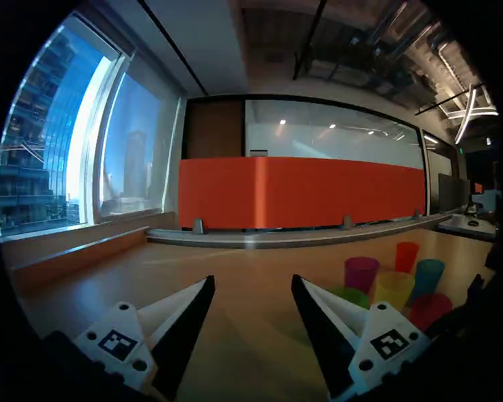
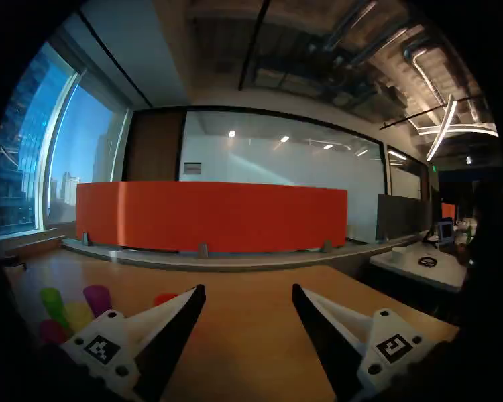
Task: Pour water
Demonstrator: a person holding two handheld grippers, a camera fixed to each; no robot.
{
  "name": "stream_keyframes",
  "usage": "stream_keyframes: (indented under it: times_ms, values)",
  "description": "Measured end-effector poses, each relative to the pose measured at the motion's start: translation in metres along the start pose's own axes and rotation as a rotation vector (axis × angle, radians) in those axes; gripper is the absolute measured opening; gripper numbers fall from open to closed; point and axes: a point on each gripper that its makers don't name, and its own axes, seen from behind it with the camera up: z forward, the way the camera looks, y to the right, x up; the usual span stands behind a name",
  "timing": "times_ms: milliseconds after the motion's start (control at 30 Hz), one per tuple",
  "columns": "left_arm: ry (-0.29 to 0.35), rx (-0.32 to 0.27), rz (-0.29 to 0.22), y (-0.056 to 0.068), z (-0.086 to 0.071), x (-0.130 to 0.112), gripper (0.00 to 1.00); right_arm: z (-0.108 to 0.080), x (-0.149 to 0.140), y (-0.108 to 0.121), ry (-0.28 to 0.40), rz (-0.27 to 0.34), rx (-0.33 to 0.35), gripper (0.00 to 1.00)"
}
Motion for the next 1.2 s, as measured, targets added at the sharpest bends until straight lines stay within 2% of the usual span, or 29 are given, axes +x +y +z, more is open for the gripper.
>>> stream_keyframes:
  times_ms: [1200]
  values:
    - [-0.004, -0.008, 0.005, 0.0014, 0.0002, 0.0002, 0.84, -0.0046, -0.001, 0.0032, 0.003, -0.002, -0.002, 1.0]
